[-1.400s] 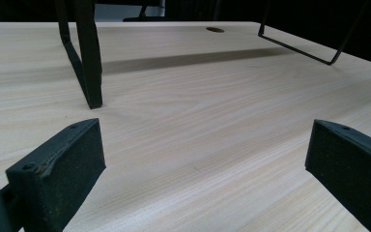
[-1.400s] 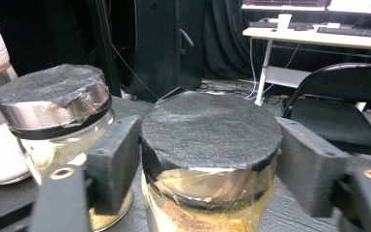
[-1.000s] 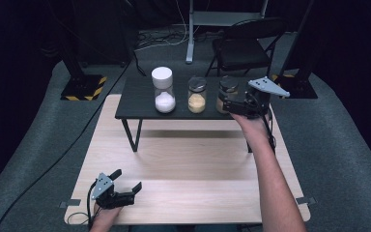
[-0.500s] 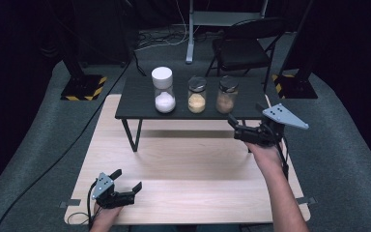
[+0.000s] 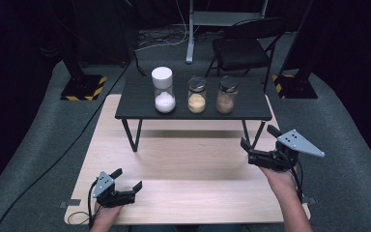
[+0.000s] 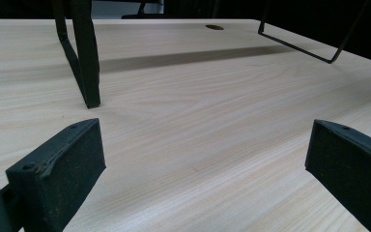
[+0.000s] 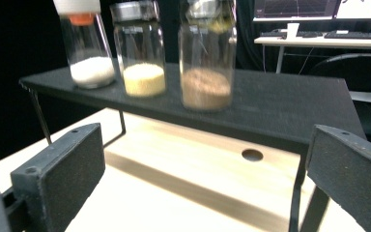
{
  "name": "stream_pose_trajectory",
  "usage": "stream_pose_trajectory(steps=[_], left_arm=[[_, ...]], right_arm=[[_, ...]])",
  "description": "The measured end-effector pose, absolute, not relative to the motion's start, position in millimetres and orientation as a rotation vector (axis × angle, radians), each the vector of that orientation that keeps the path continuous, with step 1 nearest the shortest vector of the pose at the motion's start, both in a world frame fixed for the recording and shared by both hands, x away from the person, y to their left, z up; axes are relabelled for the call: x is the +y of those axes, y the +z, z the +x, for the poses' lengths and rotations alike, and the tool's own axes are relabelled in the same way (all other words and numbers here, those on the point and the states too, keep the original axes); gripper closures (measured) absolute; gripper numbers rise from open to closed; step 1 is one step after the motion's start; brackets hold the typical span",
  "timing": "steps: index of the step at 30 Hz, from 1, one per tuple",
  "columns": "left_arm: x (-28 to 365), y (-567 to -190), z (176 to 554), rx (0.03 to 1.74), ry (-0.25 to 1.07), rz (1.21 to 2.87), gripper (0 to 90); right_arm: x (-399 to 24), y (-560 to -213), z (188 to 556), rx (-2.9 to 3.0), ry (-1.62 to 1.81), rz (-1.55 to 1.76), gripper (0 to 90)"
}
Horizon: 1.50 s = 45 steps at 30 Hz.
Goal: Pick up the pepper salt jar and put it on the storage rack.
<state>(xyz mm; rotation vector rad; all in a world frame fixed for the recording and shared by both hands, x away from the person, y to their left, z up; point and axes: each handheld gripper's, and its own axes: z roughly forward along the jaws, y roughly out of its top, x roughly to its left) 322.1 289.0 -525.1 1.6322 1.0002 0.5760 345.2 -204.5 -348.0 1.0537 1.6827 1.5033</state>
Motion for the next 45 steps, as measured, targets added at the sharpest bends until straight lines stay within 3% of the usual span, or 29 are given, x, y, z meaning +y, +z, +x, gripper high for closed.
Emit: stream_pose_trajectory(steps=[45], left_arm=[[286.9,-524.8,321.8,1.012,0.593,1.646,0.1]], right_arm=[[-268.2,-446.5,317.3,1.574,1.438,1.251,0.5]])
